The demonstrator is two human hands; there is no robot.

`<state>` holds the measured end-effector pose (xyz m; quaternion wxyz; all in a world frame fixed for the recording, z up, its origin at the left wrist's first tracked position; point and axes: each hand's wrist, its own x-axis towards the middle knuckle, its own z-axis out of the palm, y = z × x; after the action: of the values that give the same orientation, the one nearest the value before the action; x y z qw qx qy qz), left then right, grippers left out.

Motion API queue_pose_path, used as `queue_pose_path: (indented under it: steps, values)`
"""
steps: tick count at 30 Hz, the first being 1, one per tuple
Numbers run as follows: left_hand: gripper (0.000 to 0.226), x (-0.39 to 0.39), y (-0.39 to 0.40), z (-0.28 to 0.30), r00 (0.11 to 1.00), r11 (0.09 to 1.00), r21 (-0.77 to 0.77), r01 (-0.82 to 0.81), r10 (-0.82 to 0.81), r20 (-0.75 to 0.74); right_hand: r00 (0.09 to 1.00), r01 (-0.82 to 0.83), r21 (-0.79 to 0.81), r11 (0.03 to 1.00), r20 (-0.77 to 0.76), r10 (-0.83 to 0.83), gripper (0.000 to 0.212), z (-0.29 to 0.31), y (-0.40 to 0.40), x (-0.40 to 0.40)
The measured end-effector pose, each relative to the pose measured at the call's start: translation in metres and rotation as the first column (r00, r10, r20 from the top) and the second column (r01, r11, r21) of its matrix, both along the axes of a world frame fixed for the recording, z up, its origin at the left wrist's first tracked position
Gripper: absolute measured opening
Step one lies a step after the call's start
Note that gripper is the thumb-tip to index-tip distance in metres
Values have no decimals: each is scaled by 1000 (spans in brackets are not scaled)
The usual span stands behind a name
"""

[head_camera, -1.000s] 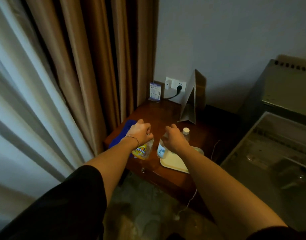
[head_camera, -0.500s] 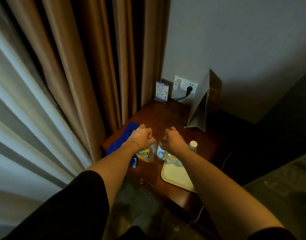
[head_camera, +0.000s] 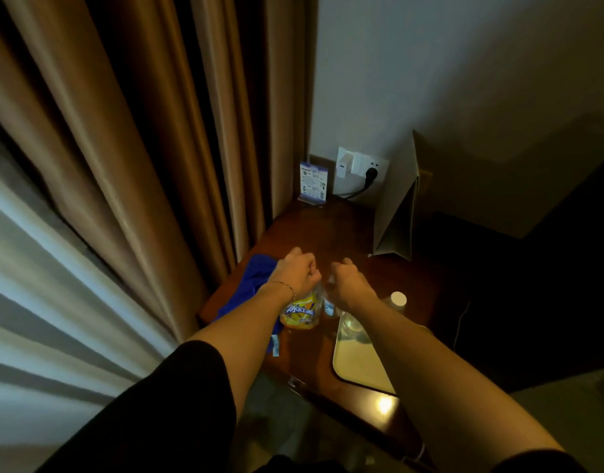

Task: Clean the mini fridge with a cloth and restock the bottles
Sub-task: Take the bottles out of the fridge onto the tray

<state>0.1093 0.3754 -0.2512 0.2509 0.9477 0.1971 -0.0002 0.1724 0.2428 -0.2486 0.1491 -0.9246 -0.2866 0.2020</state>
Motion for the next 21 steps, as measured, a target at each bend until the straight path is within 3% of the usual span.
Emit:
queue_pose_path:
  steps: [10,21]
  values:
    - [16,0,-1,2,1000,1000,-6,5,-5,3,999,35,-57,998,-3,-35,27,-4,9,8]
    - [20,-5,-32,4,961,953,-123,-277,278,-9,999,33,-36,999,4,-33,23,4,-5,14]
